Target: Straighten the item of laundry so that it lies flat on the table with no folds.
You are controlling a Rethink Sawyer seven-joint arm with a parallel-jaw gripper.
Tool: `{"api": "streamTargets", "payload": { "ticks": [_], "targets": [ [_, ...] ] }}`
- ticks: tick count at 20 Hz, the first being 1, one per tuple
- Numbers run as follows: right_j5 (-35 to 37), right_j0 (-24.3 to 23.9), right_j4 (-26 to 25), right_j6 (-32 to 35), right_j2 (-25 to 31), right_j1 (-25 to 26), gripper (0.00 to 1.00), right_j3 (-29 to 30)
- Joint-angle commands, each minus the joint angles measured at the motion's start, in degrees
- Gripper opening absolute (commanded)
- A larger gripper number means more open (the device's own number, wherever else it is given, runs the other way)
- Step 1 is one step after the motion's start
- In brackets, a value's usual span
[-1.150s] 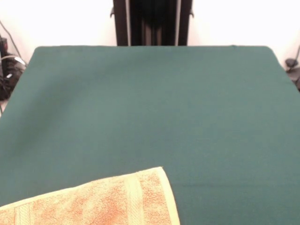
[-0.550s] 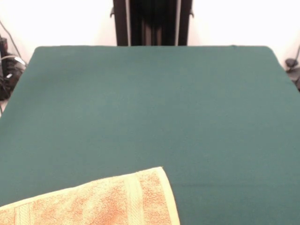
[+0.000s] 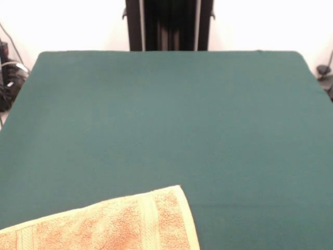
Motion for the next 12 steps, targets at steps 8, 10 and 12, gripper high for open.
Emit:
{"api": "streamTargets", "payload": {
  "ticks": [8, 10, 12],
  "targets": [
    [-10.39, 1.65, 9.27, 29.61, -12.59, -9.87, 0.00, 21.11],
    [-11.91, 2.07, 10.09, 31.15, -13.58, -10.95, 0.00, 22.06],
    [-13.33, 2.64, 11.07, 32.80, -14.77, -12.10, 0.00, 22.93]
  ]
}}
